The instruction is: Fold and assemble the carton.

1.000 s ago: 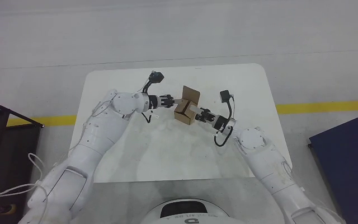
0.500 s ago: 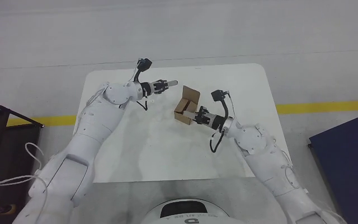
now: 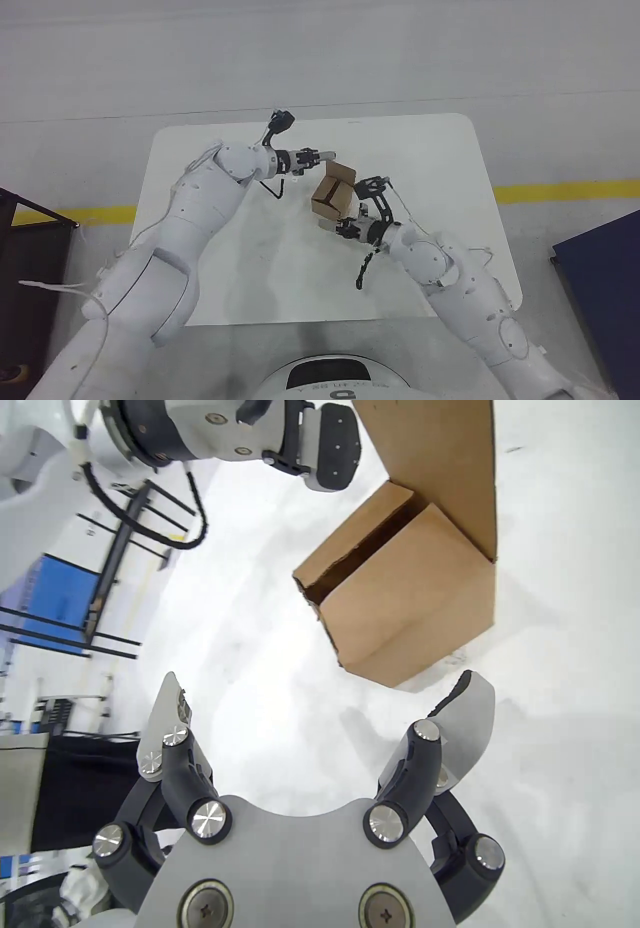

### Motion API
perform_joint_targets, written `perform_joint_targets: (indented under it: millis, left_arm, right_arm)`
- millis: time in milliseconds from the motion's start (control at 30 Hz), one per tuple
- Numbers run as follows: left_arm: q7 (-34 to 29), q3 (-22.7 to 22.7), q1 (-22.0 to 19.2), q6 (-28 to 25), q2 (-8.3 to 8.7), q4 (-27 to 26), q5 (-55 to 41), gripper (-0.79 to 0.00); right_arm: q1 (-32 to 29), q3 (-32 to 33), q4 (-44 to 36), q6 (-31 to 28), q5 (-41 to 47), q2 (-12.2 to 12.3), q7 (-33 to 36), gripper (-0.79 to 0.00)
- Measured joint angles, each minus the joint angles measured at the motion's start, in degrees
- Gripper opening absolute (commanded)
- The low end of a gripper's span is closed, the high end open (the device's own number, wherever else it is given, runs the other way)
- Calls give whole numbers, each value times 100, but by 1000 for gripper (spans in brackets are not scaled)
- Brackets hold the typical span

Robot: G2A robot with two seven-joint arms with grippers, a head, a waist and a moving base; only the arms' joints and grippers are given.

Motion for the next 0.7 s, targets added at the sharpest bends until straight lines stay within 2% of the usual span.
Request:
perform_joint_targets:
  millis: [100, 267, 433, 700]
  left_arm:
    - [-31, 29, -80, -135, -82, 201, -4, 0]
    - [-105, 10, -179, -401, -130, 452, -1, 0]
    - [-297, -19, -194, -732, -106, 596, 66, 0]
    - [-524, -18, -101, -1239, -6, 565, 339, 0]
  right_arm:
    - [-19, -220, -232, 539, -694, -26, -65, 0]
    - [49, -435, -221, 1189, -1342, -83, -213, 0]
    - [208, -485, 61, 1610, -1415, -159, -469, 0]
    - [157, -168, 206, 1722, -1188, -183, -873, 0]
